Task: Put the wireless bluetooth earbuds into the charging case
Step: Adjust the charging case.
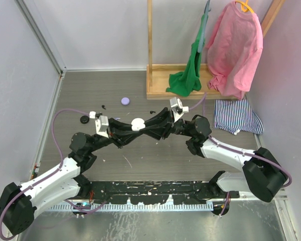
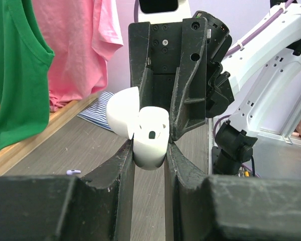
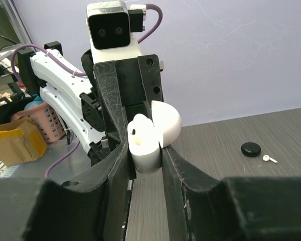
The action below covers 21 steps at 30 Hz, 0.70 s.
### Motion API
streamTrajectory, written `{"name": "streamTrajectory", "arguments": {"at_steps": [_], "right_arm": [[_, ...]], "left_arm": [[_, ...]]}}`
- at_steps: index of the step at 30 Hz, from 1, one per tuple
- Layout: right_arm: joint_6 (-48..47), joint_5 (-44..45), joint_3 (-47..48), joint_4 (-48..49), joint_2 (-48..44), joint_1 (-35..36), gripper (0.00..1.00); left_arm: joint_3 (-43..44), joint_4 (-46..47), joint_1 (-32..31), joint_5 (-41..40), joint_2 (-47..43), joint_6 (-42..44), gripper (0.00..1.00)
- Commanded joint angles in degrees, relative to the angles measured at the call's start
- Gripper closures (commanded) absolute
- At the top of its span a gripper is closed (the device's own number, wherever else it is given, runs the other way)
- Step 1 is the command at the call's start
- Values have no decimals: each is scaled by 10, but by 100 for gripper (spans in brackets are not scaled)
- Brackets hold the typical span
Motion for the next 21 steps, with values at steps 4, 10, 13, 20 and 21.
{"name": "streamTrajectory", "arguments": {"at_steps": [4, 10, 13, 20, 21], "right_arm": [[23, -27, 10, 30, 15, 12, 70], [23, -23, 5, 29, 12, 13, 80], [16, -21, 2, 25, 4, 12, 85], [-5, -9, -3, 4, -16, 12, 96], [-7, -8, -4, 2, -18, 11, 98]], "left_arm": [[29, 50, -7, 3, 5, -15, 99], [20, 51, -7, -14, -7, -17, 94], [15, 47, -7, -21, -14, -21, 91], [2, 30, -7, -55, -39, -25, 82], [1, 26, -7, -58, -43, -25, 80]]}}
